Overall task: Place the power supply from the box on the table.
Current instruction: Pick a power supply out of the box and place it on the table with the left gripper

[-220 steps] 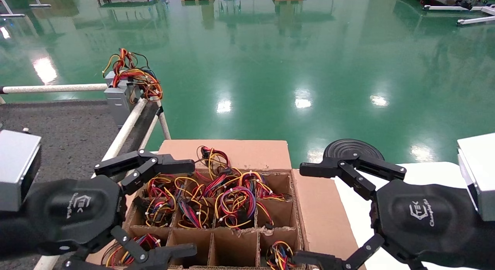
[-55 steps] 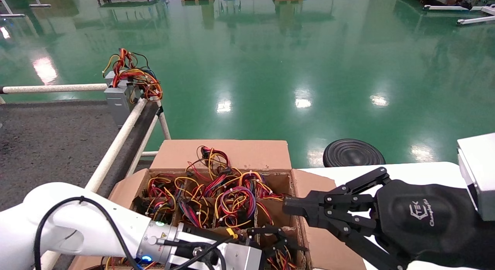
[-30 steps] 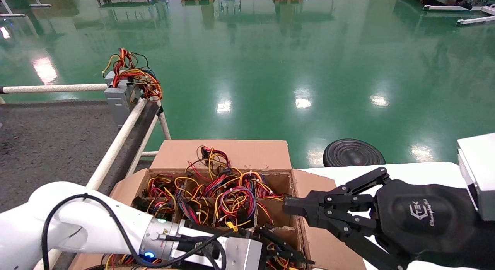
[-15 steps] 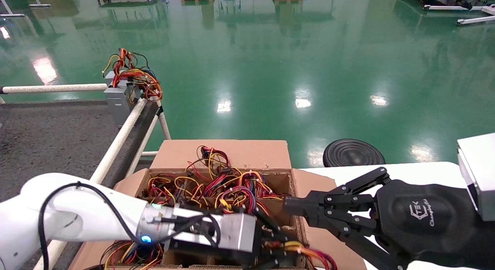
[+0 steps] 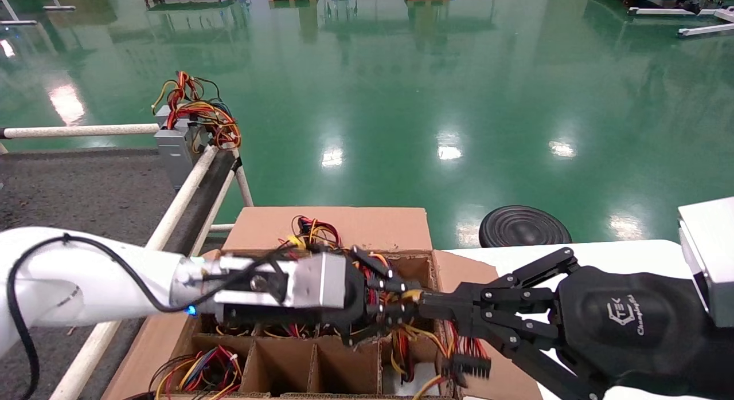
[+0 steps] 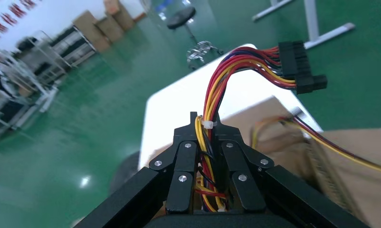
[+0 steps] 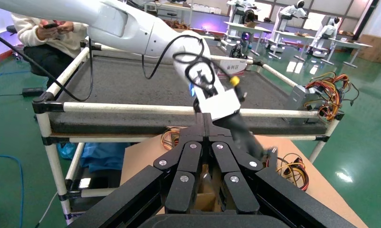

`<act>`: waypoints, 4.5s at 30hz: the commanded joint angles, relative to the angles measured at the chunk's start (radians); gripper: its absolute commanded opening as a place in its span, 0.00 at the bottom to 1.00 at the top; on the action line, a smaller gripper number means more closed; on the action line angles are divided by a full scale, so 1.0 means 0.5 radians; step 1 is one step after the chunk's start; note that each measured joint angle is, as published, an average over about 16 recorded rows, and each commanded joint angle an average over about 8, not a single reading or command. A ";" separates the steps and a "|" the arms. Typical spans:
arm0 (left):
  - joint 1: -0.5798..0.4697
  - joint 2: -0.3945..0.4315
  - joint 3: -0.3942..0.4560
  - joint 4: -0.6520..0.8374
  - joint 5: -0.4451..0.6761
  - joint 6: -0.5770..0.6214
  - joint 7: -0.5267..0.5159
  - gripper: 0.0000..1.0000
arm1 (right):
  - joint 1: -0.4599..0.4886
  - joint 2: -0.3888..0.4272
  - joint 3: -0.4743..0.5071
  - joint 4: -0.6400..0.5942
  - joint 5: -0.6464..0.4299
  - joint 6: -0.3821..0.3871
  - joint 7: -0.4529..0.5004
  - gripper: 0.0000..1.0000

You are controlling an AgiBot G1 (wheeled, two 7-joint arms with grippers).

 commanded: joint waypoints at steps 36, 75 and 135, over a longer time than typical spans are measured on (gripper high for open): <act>-0.822 -0.351 -0.616 0.010 0.050 0.012 0.337 0.00 | 0.000 0.000 0.000 0.000 0.000 0.000 0.000 0.00; -1.206 -0.801 -0.243 0.486 0.752 -0.223 0.115 0.00 | 0.000 0.000 0.000 0.000 0.000 0.000 0.000 0.00; -1.339 -0.950 -0.020 0.619 1.041 -0.120 -0.183 0.00 | 0.000 0.000 0.000 0.000 0.000 0.000 0.000 1.00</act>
